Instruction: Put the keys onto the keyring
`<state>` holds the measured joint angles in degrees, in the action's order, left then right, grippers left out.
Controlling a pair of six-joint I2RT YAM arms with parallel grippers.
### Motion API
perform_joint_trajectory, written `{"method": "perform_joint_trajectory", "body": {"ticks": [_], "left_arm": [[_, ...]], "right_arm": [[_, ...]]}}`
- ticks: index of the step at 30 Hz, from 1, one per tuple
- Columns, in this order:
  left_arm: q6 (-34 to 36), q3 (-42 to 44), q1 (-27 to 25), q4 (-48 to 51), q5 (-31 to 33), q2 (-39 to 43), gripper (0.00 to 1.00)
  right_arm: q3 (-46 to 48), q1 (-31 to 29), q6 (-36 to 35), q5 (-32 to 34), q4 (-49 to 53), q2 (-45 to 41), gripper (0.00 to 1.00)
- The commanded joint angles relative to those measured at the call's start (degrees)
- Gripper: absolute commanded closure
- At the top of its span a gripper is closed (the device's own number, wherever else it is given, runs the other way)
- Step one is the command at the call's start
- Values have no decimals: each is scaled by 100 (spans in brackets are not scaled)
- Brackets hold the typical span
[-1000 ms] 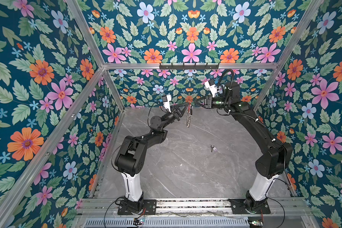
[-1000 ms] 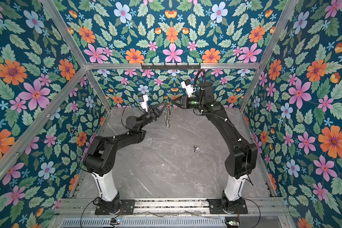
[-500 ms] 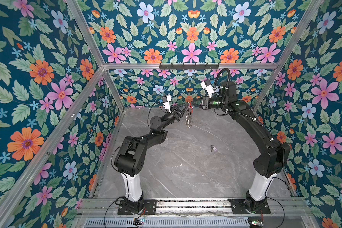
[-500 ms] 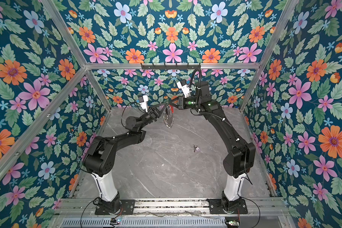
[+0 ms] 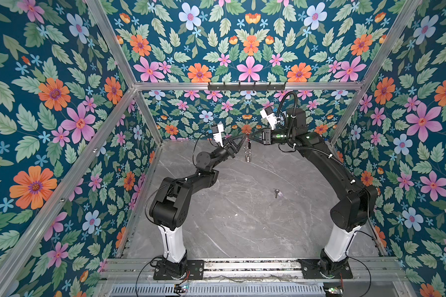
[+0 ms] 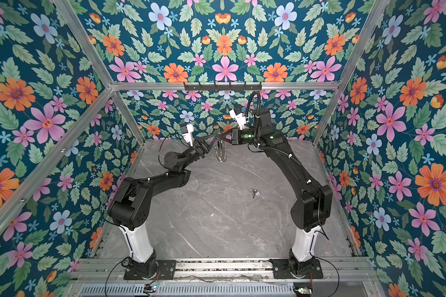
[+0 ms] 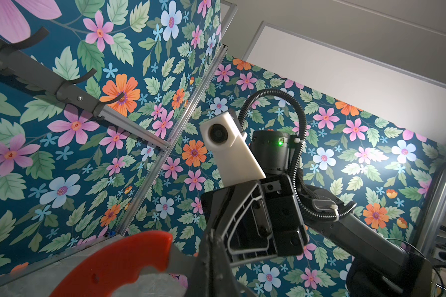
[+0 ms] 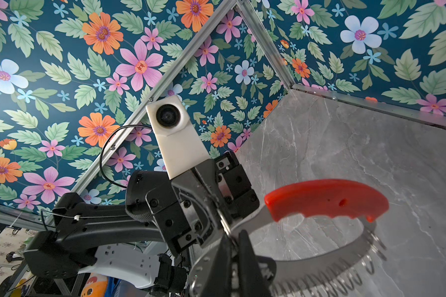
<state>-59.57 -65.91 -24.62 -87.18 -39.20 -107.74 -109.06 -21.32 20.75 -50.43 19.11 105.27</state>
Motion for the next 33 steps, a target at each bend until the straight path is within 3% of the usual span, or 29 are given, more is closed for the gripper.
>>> {"method": "perform_joint_trajectory", "body": {"ticks": [1,8,12,15,18,22,24,28,33], "left_arm": [[33,-4,4,-344,-61,74,100],[212,46,9,-264,-152,17,100],[825,143,86,277,-406,142,82],[1690,266,196,1081,-641,397,71],[3192,396,206,2435,-631,830,65],[5456,372,168,4191,-649,1199,64],[6113,346,168,4615,-742,1246,64],[7017,75,175,5516,-1204,1239,65],[7453,-402,208,6485,-1514,1163,66]], "right_arm": [[-19,-3,-17,-15,-176,-51,98],[-93,-4,-322,138,137,-43,100],[-283,-4,-793,416,680,20,100],[-475,-34,-1440,908,1277,77,100],[-548,-134,-2367,1842,1831,120,100],[-681,-471,-3712,3367,2369,269,100],[-747,-598,-4014,3754,2480,344,100],[-622,-652,-4015,3481,2391,294,100],[179,-820,-4375,3199,1811,-100,100]]}}
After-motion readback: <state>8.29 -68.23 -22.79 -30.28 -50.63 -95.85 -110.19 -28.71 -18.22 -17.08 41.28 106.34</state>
